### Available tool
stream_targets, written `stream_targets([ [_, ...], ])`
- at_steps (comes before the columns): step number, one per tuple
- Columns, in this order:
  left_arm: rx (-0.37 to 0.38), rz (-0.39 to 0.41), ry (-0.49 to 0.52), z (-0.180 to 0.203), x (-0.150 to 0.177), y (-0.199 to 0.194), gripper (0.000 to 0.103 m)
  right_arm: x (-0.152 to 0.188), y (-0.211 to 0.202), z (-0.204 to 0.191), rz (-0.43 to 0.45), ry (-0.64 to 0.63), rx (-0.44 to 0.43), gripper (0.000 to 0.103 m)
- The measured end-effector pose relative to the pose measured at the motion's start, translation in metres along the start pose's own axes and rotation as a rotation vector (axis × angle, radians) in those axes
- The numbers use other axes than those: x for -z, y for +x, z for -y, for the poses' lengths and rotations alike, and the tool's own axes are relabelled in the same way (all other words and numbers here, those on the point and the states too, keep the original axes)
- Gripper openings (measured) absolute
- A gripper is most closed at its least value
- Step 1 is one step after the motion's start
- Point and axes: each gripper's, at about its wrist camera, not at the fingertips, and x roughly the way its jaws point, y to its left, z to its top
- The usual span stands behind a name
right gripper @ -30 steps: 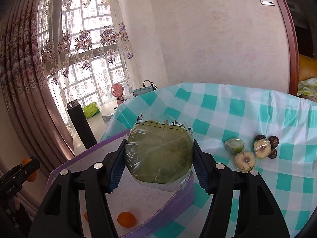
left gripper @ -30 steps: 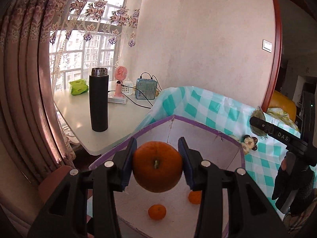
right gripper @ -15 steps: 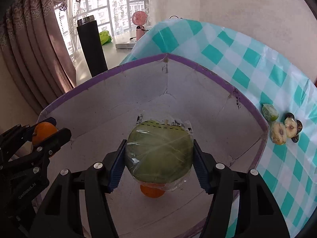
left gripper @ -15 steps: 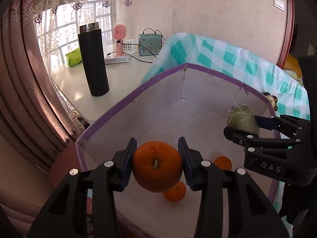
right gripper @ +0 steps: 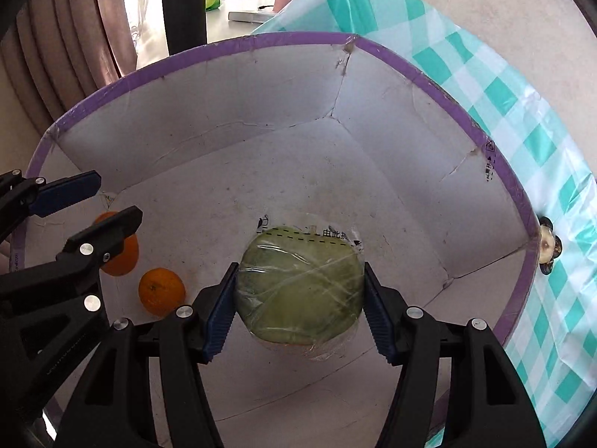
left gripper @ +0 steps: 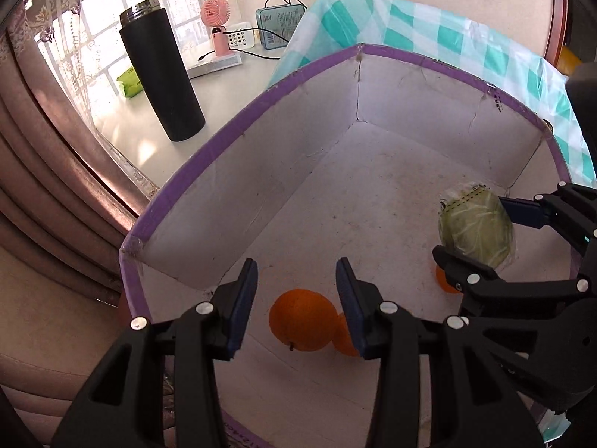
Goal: Organize fruits
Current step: 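Open the right gripper releasing the cabbage while the left gripper releases the mandarin into the box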
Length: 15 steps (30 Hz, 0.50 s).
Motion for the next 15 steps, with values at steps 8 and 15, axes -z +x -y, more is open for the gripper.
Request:
stream_targets([
  [8,-0.074,-0.027,-0.032,-0.0042,-0.0006,0.0022,0.066,0.0013,-0.0039,0.0019,0.014,0.006,0.039,0.067],
  [15,-0.061,-0.019,-0.041,-0.0073,-0.0012,0.0011,0.066,0.0014,-0.0061,0.0059,0.039,0.031,0.023,0.067],
])
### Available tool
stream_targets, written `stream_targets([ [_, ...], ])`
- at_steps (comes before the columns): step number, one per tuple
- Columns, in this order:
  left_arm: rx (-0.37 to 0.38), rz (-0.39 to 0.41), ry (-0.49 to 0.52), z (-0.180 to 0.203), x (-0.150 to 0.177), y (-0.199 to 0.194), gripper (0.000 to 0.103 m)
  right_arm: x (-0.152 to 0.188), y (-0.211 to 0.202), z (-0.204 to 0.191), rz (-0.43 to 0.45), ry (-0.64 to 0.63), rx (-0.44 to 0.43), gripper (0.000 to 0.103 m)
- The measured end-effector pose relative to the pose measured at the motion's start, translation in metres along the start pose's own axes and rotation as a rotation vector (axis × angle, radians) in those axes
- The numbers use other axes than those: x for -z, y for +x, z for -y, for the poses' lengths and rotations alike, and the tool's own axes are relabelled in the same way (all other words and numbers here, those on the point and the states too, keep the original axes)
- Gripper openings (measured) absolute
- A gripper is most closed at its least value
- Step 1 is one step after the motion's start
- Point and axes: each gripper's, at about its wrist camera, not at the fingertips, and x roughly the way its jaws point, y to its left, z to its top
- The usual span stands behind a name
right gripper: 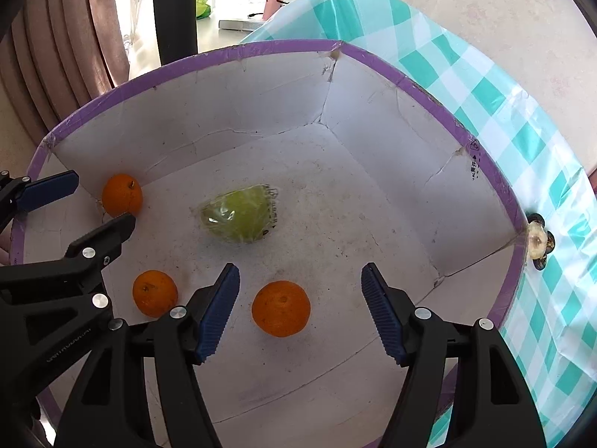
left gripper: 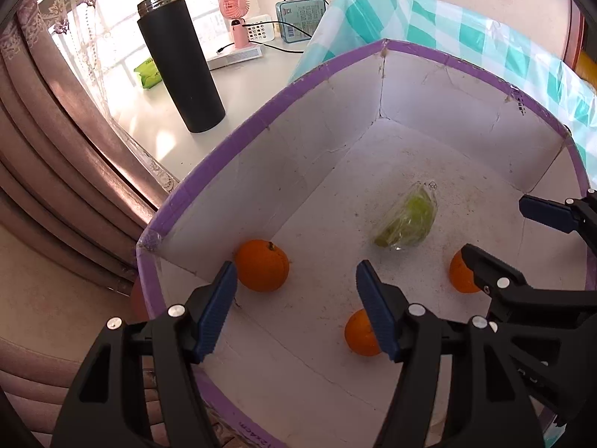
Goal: Organize fruits
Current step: 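Move both grippers back to the remaining fruit on the cloth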
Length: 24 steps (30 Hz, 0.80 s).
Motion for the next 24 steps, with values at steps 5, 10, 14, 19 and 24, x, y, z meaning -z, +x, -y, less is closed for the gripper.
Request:
stream_targets([
  [5,-0.040,0.051,-0.064,-0.005,-0.001,-0.014,0.070,0.004,-0.012,0.006,0.123,0.031,-0.048,0.071],
  [10,-0.087,0.425,-0.176,-0.006,-0.001,-0.090,0.101,0.016,-0.053,0.031,0.396,0.131,-0.124,0.076],
  [14,-0.042,0.726,-0.134,0.025,0.011,-0.143,0.101,0.041,-0.098,0.068,0.676,0.206,-0.135,0.088],
  [19,0.115,0.794,0.003,0.094,0.010,-0.165,0.101,0.073,-0.105,0.139,0.726,0.374,-0.061,0.088],
  [24,0.321,0.766,0.128,0.176,0.008,-0.161,0.101,0.123,-0.085,0.231,0.618,0.588,0.100,0.088],
])
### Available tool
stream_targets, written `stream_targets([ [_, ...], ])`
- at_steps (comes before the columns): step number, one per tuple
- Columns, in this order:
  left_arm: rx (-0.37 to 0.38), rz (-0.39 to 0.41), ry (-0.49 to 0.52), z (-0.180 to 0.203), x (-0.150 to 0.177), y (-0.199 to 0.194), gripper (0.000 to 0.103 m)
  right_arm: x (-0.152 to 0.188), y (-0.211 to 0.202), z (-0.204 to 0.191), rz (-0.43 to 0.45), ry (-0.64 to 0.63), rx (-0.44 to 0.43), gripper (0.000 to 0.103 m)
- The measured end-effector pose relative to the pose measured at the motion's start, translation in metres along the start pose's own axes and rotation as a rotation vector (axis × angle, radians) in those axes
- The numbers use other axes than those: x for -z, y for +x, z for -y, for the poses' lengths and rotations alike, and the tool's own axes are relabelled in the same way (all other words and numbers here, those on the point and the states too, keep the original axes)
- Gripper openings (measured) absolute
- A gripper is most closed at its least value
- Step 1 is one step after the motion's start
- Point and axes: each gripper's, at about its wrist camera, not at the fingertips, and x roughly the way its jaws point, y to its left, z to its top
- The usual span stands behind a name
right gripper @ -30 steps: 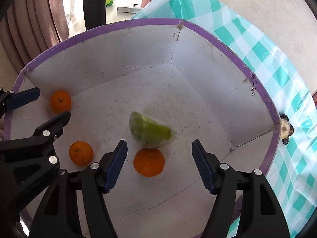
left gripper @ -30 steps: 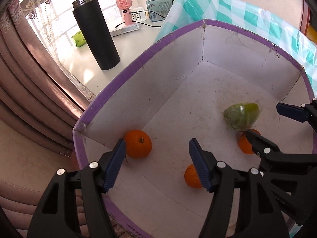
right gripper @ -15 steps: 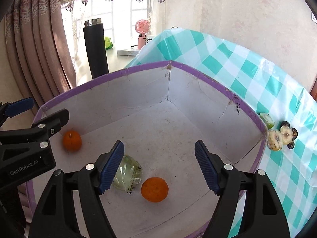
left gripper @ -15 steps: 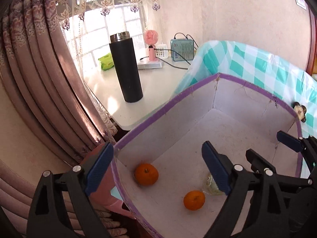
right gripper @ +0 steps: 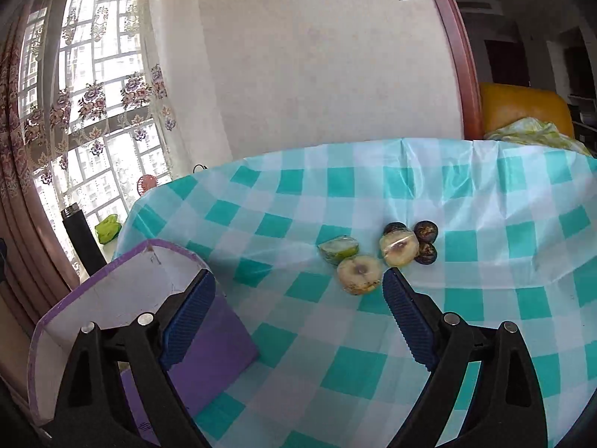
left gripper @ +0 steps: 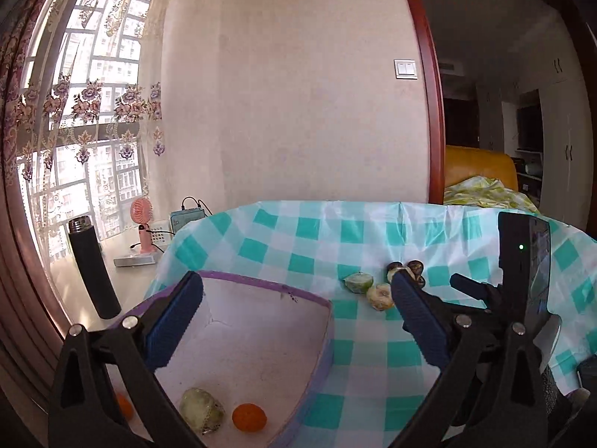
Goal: Organize fruits
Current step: 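Move both grippers back to the remaining fruit on the cloth, then grasp the plastic-wrapped pear half with the left gripper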
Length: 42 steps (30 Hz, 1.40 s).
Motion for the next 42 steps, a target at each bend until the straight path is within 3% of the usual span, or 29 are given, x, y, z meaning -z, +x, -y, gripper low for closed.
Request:
stream_targets([
  [2,0.068,-0.041,0.016,0.030,0.007,0.022,0.101,0.002,0.004,0.046,-0.013,0.070,0.103,0.088],
  [5,0.148,-0.173,-0.006,0.068,0.022,0.071,0.101,0.007,0.007,0.112,-0.056,0.211,0.220,0.088],
  [11,0.097,-0.352,-0.070,0.106,0.053,0.177,0.101,0.020,0.005,0.192,-0.050,0.383,0.298,0.088],
  [17,0.037,-0.495,-0.128,0.115,0.073,0.263,0.101,0.039,0.023,0.196,-0.086,0.386,0.259,0.088],
  [23,-0.008,-0.549,-0.098,0.129,0.078,0.322,0.101,0.044,0.034,0.179,-0.109,0.315,0.223,0.088],
  [28,-0.024,-0.601,-0.074,0.133,0.075,0.353,0.100,0.047,0.040,0.189,-0.123,0.375,0.208,0.088],
  [30,-0.002,-0.625,-0.080,0.132,0.077,0.362,0.092,0.048,0.040,0.192,-0.120,0.394,0.199,0.089],
  [33,0.019,-0.637,-0.087,0.129,0.080,0.368,0.065,0.048,0.040,0.193,-0.119,0.401,0.192,0.089],
  [38,0.093,-0.605,-0.213,0.104,0.080,0.366,0.063,0.048,0.037,0.187,-0.105,0.379,0.185,0.089],
  [42,0.103,-0.574,-0.297,0.079,0.082,0.366,0.063,0.044,0.050,0.181,-0.168,0.346,0.241,0.089],
])
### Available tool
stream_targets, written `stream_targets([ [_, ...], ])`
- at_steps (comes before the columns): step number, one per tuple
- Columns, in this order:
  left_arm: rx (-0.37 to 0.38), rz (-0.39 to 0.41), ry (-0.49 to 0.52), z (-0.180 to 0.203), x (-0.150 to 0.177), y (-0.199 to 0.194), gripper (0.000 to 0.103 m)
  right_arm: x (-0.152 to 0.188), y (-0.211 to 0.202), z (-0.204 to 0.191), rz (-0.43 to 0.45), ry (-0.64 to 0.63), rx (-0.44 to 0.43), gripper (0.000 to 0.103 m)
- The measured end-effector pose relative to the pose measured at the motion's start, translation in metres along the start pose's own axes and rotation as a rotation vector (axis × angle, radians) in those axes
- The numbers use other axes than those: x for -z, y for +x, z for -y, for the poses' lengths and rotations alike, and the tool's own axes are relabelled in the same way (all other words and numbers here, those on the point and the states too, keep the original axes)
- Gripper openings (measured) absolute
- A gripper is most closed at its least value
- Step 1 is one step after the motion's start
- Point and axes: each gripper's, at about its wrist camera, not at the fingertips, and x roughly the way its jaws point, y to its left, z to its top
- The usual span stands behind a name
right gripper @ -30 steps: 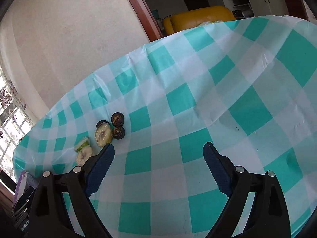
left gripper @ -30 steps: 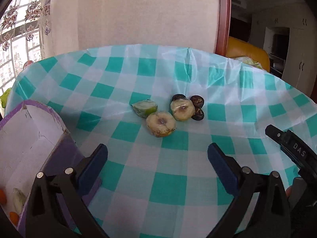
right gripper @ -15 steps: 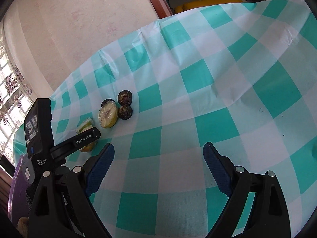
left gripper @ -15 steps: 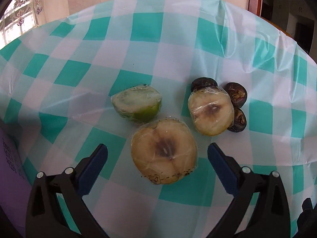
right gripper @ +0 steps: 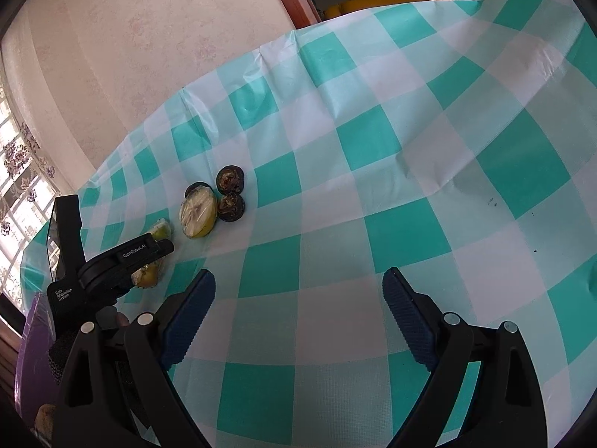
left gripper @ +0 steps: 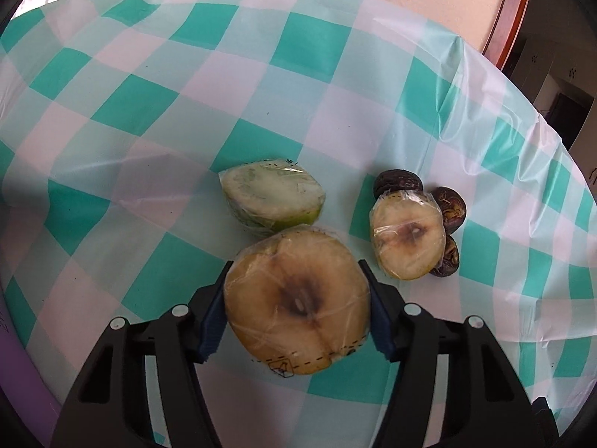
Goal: Organize fruits
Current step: 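Grasp the plastic-wrapped pear half with the left gripper, then grasp a dark round fruit with the right gripper, then lift the pear half in the left gripper while the right gripper holds the dark fruit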
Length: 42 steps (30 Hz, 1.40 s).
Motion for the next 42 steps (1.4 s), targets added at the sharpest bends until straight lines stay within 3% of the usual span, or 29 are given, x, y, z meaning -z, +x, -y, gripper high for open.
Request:
stream_targets([
  [7,0.109,0.057,-0.058,-0.026,0.007,-0.018,0.063,-0.021,0.046,-0.042,-0.065,-0.177,0.069,0.079],
  [13,0.143,0.050,-0.048,-0.033,0.006,-0.022,0.064,-0.040,0.106,-0.073,-0.177,-0.290,0.113,0.056],
  [17,0.153,0.045,-0.049,-0.031,0.007,-0.021,0.064,-0.052,0.131,-0.086,-0.196,-0.343,0.155,0.054],
  [27,0.172,0.048,-0.083,-0.031,0.007,-0.015,0.064,-0.057,0.154,-0.112,-0.196,-0.428,0.159,0.045],
  [28,0.170,0.052,-0.078,-0.030,0.008,-0.015,0.064,-0.058,0.154,-0.113,-0.197,-0.424,0.149,0.035],
  [35,0.161,0.052,-0.049,-0.026,0.007,-0.017,0.065,-0.044,0.106,-0.081,-0.111,-0.232,0.069,0.035],
  [40,0.140,0.022,-0.049,-0.024,0.007,-0.012,0.081,-0.018,0.055,-0.040,-0.072,-0.026,0.004,0.035],
  [42,0.119,0.008,-0.072,-0.027,0.006,-0.009,0.082,-0.005,0.043,-0.031,-0.058,0.021,-0.013,0.035],
])
